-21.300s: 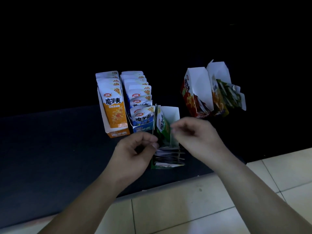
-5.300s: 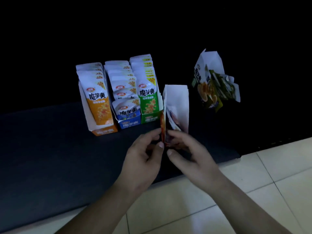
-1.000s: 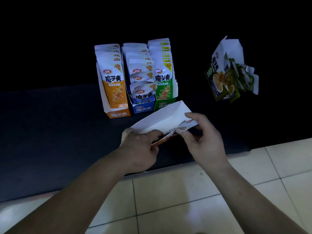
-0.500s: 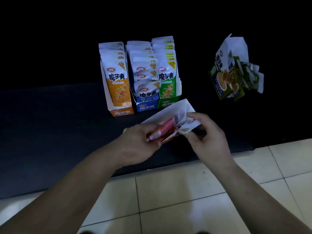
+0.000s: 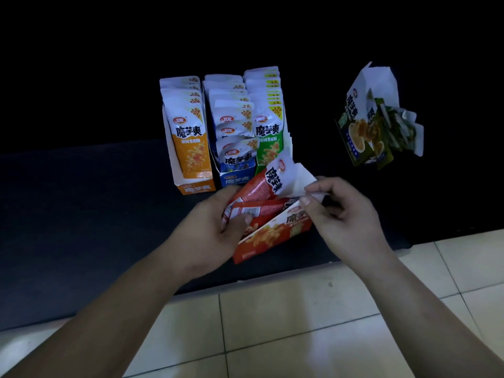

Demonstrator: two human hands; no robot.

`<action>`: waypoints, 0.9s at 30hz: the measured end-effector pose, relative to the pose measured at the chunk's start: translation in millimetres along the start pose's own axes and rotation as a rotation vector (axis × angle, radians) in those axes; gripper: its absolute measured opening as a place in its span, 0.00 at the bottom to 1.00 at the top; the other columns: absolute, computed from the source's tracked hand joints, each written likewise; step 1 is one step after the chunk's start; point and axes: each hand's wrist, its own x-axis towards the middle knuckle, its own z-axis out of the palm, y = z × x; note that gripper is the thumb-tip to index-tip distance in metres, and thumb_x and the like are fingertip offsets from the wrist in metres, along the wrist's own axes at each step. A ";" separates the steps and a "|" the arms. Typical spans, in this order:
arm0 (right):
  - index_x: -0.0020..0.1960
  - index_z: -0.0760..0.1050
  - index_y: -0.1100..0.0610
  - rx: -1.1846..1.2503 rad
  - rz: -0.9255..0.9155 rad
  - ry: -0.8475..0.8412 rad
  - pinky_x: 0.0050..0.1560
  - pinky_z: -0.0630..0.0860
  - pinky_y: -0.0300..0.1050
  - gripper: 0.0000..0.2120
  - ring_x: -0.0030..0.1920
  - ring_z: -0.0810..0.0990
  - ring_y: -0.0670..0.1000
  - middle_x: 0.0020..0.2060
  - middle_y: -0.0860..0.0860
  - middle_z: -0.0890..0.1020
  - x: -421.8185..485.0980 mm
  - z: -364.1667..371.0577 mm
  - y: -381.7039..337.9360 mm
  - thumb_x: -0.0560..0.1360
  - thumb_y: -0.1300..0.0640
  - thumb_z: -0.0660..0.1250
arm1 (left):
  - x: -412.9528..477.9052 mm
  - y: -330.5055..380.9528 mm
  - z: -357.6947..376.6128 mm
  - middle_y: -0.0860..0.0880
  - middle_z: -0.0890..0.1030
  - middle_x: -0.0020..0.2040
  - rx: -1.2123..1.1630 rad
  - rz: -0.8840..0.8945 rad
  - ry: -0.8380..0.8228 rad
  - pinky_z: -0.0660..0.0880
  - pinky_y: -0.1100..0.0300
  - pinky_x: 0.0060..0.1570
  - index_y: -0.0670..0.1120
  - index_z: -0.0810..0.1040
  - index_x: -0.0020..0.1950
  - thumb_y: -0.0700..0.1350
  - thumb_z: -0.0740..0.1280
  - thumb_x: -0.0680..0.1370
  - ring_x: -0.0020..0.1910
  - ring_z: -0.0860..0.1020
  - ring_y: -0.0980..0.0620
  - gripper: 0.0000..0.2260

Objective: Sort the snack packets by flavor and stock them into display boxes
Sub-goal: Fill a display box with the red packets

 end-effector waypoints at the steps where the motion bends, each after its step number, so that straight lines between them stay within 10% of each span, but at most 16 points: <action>1: 0.52 0.80 0.45 -0.018 -0.026 0.005 0.47 0.80 0.45 0.06 0.53 0.83 0.49 0.53 0.47 0.81 1.8 0.8 -2.1 0.78 0.55 0.73 | -0.8 2.9 0.2 0.61 0.85 0.53 -0.034 0.011 0.029 0.80 0.68 0.47 0.55 0.75 0.66 0.46 0.67 0.83 0.53 0.84 0.62 0.12; 9: 0.67 0.69 0.34 -0.038 0.191 -0.130 0.46 0.79 0.32 0.35 0.50 0.82 0.37 0.55 0.37 0.79 -9.6 13.0 -16.0 0.69 0.52 0.82 | -3.9 4.6 5.2 0.63 0.84 0.54 -0.004 0.059 0.152 0.85 0.54 0.48 0.61 0.74 0.63 0.48 0.67 0.83 0.51 0.85 0.60 0.11; 14: 0.60 0.72 0.31 0.042 0.073 -0.154 0.54 0.81 0.37 0.31 0.56 0.81 0.38 0.54 0.38 0.82 -5.3 10.7 -8.3 0.72 0.62 0.79 | -7.1 4.3 9.4 0.69 0.83 0.53 -0.088 0.072 0.123 0.80 0.69 0.46 0.63 0.75 0.58 0.45 0.67 0.83 0.52 0.84 0.64 0.12; 20: 0.51 0.74 0.38 -0.307 -0.141 -0.009 0.58 0.74 0.35 0.22 0.62 0.74 0.40 0.62 0.41 0.74 19.3 3.4 3.1 0.72 0.61 0.78 | -2.6 6.8 11.6 0.66 0.83 0.57 -0.024 0.121 0.150 0.81 0.64 0.53 0.64 0.77 0.62 0.47 0.69 0.81 0.56 0.83 0.63 0.13; 23: 0.51 0.77 0.46 -0.474 -0.213 0.097 0.49 0.80 0.51 0.16 0.65 0.76 0.47 0.66 0.42 0.73 20.7 -3.0 5.7 0.73 0.65 0.73 | -2.6 7.9 19.2 0.66 0.83 0.58 -0.028 0.118 0.162 0.82 0.63 0.53 0.62 0.76 0.65 0.48 0.70 0.81 0.57 0.83 0.63 0.15; 27: 0.50 0.82 0.49 -0.222 -0.134 0.054 0.56 0.80 0.45 0.10 0.65 0.74 0.37 0.63 0.45 0.74 20.7 -10.2 6.8 0.75 0.63 0.74 | -5.5 7.9 23.6 0.66 0.83 0.55 -0.038 0.106 0.242 0.83 0.62 0.48 0.62 0.76 0.62 0.50 0.70 0.80 0.53 0.84 0.64 0.12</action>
